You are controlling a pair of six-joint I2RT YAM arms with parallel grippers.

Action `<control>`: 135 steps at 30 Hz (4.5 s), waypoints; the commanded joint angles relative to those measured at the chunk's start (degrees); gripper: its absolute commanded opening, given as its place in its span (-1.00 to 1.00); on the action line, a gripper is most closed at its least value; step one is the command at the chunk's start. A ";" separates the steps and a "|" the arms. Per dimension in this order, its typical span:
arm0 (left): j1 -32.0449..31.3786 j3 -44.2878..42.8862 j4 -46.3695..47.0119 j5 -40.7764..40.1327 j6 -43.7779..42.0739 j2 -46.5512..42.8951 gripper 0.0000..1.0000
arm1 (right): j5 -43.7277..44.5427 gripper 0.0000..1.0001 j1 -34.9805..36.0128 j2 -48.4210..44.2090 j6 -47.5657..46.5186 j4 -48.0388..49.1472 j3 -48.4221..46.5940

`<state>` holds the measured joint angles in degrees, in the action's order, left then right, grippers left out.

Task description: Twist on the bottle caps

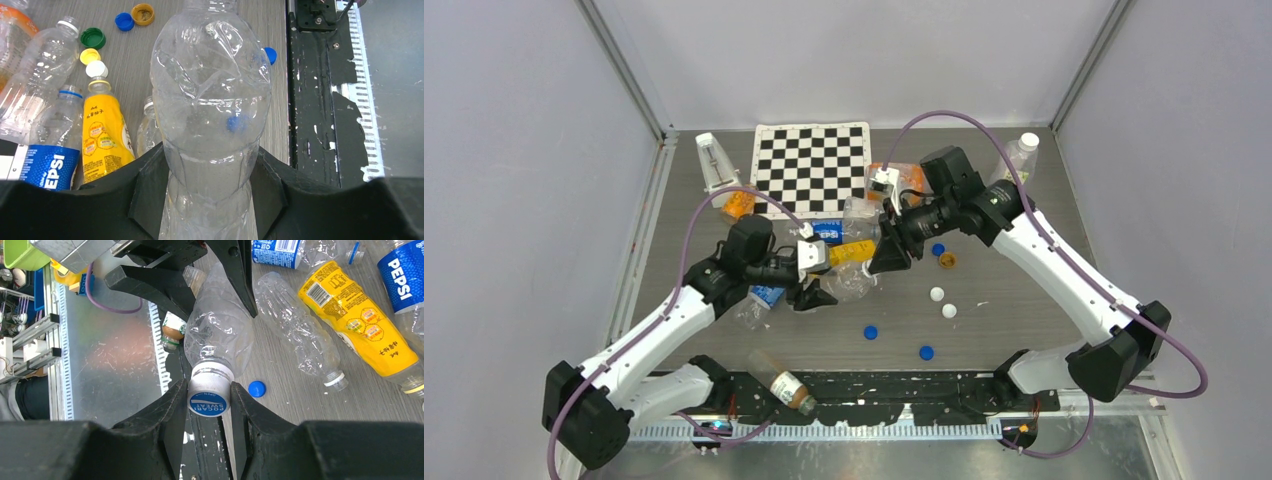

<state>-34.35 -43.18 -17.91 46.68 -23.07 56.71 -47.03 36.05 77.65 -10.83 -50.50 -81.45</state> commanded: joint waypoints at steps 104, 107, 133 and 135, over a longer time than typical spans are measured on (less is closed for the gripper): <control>-2.28 1.66 19.05 -16.52 12.25 1.70 -1.00 | 20.64 0.39 -10.39 -6.91 34.95 19.90 4.72; -2.22 0.98 17.35 -18.35 12.44 1.80 -1.00 | 28.00 0.39 -10.39 -9.13 37.52 19.23 8.91; -2.29 0.11 12.35 -20.24 12.85 -1.38 -1.00 | 73.21 0.48 -14.14 -12.38 63.62 -4.53 30.09; -2.24 0.16 12.16 -20.21 12.79 -1.61 -1.00 | 71.25 0.44 -17.06 -13.13 66.12 -3.18 33.63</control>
<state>-36.38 -41.01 -6.13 26.09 -10.68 56.73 21.43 22.37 64.77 47.48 -52.36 -52.25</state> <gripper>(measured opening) 0.532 0.733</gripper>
